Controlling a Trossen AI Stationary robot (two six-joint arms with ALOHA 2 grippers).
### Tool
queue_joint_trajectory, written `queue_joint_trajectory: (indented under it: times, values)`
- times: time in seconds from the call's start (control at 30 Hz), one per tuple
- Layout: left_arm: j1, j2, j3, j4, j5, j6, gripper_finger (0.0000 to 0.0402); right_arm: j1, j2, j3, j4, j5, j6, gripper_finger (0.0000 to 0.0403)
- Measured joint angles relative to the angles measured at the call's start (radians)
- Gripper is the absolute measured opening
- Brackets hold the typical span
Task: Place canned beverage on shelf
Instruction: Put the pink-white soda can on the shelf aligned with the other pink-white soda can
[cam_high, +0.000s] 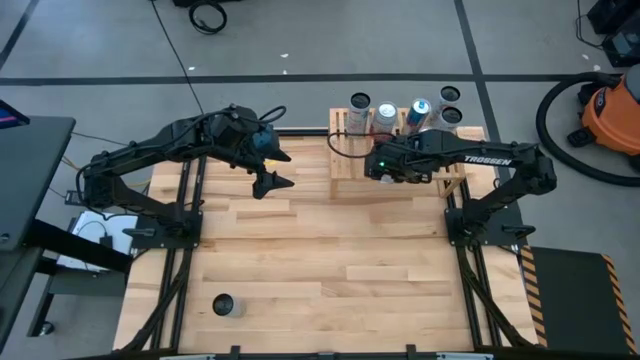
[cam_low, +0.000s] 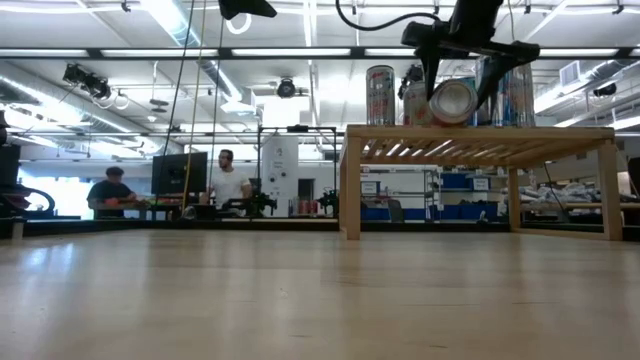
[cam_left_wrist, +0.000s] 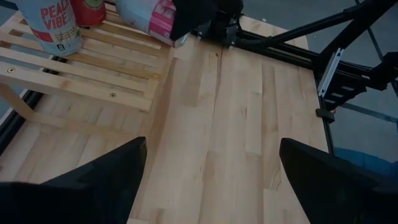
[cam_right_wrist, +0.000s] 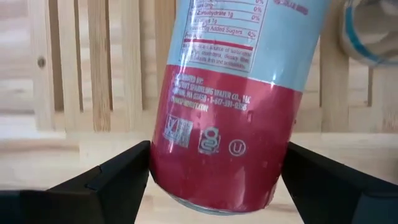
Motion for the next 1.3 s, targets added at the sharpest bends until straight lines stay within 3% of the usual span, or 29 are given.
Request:
queue_joint_trajectory:
  times: [0.27,0.63,1.3]
  values:
    - [0.000,0.000,0.000,0.001,0.000,-0.006,0.0369,-0.006,0.002,-0.001,-0.008,-0.061,-0.051,0.0346]
    - [0.000,0.000,0.000,0.001,0.000,-0.006,0.0369,-0.045,0.002,-0.001,-0.003,-0.019,-0.070,0.0347]
    - [0.000,0.000,0.000,0.000,0.000,-0.008,0.0369,-0.065,0.004,0.043,0.016,-0.077,-0.145,0.0348]
